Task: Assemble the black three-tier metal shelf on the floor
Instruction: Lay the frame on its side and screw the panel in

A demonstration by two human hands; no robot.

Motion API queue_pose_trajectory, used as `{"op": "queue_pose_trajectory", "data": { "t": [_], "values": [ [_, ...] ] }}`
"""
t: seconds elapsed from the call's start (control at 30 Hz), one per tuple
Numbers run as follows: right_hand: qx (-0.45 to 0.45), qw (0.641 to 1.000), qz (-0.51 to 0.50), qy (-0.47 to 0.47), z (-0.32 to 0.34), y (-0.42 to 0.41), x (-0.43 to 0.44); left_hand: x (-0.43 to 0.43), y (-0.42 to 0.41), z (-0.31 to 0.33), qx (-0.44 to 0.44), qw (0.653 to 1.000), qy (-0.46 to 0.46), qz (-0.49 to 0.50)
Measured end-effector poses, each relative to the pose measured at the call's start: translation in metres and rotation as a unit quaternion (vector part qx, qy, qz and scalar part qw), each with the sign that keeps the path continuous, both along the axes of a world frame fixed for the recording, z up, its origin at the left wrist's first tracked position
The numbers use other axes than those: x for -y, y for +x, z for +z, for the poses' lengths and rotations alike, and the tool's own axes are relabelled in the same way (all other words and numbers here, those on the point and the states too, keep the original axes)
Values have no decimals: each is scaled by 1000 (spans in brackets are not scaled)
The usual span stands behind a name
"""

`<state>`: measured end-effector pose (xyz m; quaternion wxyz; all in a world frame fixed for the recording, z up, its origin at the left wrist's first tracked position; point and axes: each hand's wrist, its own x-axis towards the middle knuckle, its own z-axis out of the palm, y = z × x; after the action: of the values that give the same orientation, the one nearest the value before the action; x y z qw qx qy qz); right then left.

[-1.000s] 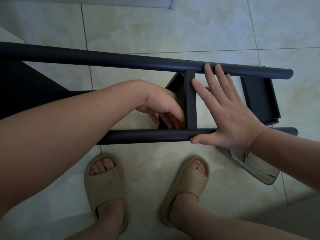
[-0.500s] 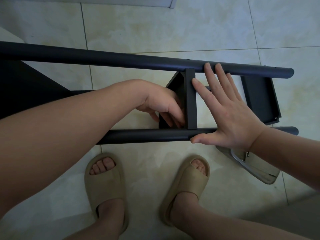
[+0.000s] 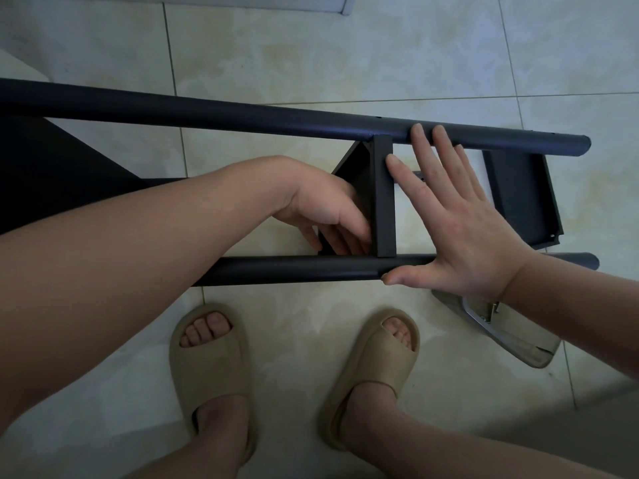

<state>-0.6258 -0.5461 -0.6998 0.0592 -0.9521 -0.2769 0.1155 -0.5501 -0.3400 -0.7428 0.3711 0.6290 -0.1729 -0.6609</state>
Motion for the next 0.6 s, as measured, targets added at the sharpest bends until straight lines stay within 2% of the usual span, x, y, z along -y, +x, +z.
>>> {"op": "queue_pose_trajectory", "data": {
  "t": [0.3,0.47,0.6],
  "values": [
    [-1,1000,-1,-2,1,0,-1,-3,5,0,14,1000,0,1],
    [0,1000,-2,-1,1,0,0,-1,4,1,-28,999,-16,23],
    [0,1000,-2,0,0,0,-1,2,1,0,-20,999,-13,39]
  ]
}}
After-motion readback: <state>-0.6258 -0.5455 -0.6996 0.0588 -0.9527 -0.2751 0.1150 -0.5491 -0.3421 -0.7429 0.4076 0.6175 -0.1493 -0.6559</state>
